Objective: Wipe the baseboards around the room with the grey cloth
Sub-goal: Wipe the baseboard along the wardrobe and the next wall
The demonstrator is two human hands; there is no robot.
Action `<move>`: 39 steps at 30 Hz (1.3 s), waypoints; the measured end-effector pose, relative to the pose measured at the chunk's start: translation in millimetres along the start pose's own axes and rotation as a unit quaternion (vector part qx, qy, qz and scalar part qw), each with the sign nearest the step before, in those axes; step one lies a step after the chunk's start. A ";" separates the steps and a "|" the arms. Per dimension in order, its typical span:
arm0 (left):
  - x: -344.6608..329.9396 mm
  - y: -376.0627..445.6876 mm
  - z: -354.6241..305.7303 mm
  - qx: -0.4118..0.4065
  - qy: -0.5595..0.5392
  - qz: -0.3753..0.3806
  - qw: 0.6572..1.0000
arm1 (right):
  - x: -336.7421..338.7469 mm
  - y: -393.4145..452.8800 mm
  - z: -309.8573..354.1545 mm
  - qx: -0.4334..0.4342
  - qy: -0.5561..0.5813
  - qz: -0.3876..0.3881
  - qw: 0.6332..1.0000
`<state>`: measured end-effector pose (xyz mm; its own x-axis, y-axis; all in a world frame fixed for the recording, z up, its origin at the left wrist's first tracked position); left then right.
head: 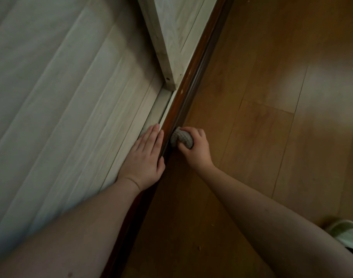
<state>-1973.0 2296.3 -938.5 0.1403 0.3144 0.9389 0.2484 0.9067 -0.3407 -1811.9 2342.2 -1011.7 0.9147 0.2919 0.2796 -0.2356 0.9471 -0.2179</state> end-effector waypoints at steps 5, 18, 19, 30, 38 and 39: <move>-0.2 -1.2 -1.7 -0.009 -0.018 -0.005 1.000 | 30.0 43.7 11.9 -0.014 0.013 -0.037 0.999; -0.2 -3.3 -1.0 -0.021 -0.032 0.002 0.999 | 108.1 166.5 18.2 -0.042 -0.078 -0.053 0.995; -0.2 -3.2 -1.1 -0.021 -0.030 0.002 0.999 | 112.8 173.6 18.0 -0.047 -0.081 -0.055 0.994; 3.8 1.1 -0.4 -0.014 -0.012 0.011 1.000 | 100.4 132.7 33.9 0.065 -0.126 -0.062 0.988; 1.7 -1.4 2.8 0.004 -0.002 0.021 1.000 | 42.2 34.9 14.6 0.100 -0.137 0.058 0.984; 2.4 -1.4 1.8 0.005 -0.004 0.019 1.000 | 35.1 26.2 12.7 0.101 -0.148 0.067 0.982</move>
<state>-1974.7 2296.2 -935.7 0.1412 0.3510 0.9257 0.2335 0.8968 -0.3757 -1790.2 2378.9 -995.7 0.7419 0.4140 0.5274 -0.4351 0.8958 -0.0910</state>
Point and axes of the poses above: each hand's wrist, its own y-axis towards the middle knuckle, its own x-axis out of the back of the hand, z = x × y, the point moved 5 cm from there along y, towards the middle knuckle, and after that the axes turned 8 degrees about z, right-handed, at the moved point
